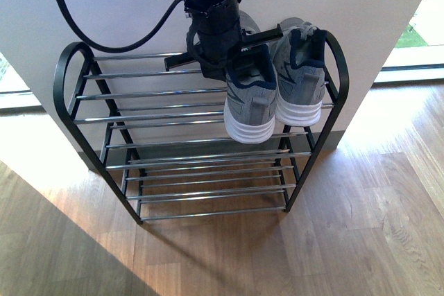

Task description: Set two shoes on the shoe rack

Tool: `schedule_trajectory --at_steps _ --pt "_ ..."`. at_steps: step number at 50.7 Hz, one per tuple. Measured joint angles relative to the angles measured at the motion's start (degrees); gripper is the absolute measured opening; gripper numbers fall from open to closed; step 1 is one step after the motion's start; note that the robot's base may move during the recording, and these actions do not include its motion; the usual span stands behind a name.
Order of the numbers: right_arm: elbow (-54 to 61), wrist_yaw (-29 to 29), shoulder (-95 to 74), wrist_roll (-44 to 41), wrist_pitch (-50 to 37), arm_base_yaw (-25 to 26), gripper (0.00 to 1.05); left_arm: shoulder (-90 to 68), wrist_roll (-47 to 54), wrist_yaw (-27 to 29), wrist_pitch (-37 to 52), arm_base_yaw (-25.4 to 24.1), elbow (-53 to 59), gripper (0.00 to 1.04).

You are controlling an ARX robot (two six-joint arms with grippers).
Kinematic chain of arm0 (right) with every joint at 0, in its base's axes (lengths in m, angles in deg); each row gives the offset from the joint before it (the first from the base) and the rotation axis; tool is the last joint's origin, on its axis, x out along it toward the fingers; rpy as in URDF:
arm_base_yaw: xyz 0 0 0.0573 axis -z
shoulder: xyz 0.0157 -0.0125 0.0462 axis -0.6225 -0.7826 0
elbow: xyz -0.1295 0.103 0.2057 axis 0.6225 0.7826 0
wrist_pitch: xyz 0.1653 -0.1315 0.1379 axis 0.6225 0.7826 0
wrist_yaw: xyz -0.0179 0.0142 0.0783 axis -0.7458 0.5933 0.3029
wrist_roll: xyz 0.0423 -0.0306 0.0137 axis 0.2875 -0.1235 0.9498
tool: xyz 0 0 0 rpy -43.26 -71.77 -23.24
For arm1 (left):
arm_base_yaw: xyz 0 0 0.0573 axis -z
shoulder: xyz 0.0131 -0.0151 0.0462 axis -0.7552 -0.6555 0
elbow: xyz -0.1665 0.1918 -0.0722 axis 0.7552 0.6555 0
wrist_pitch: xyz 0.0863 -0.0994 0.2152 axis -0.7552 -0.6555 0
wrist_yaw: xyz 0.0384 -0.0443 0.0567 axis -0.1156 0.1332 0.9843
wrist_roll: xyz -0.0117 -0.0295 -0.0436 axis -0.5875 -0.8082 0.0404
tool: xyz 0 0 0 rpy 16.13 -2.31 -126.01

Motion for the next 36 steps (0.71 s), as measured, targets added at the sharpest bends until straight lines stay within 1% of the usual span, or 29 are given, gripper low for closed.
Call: schedule_trajectory --at_steps 13,19,23,25,26,28,30,36 --pt "0.0 0.0 3.3 0.0 3.3 0.0 0.01 -5.6 1.2 0.1 -4.9 -0.5 -10.6 0.03" --pt "0.0 0.0 4.5 0.0 4.5 0.0 0.01 -6.4 1.5 -0.2 -5.5 -0.7 -12.2 0.03" --pt "0.0 0.0 5.4 0.0 5.4 0.0 0.01 -6.4 1.6 -0.3 -5.0 -0.7 -12.2 0.13" --pt "0.0 -0.1 8.1 0.0 9.1 0.0 0.01 -6.4 1.6 -0.3 -4.4 -0.7 -12.0 0.2" --pt "0.0 0.1 10.6 0.0 12.5 0.0 0.01 -6.2 1.5 -0.4 -3.5 -0.7 -11.4 0.26" --pt "0.0 -0.1 13.2 0.0 14.8 0.0 0.01 -5.8 1.4 -0.4 -2.3 -0.7 -10.3 0.33" --pt "0.0 0.0 14.6 0.0 15.1 0.0 0.01 -5.0 1.2 -0.5 -0.9 -0.7 -8.7 0.4" --pt "0.0 0.0 15.0 0.0 15.3 0.0 0.01 -2.1 0.5 -1.3 2.4 -0.5 -4.2 0.56"
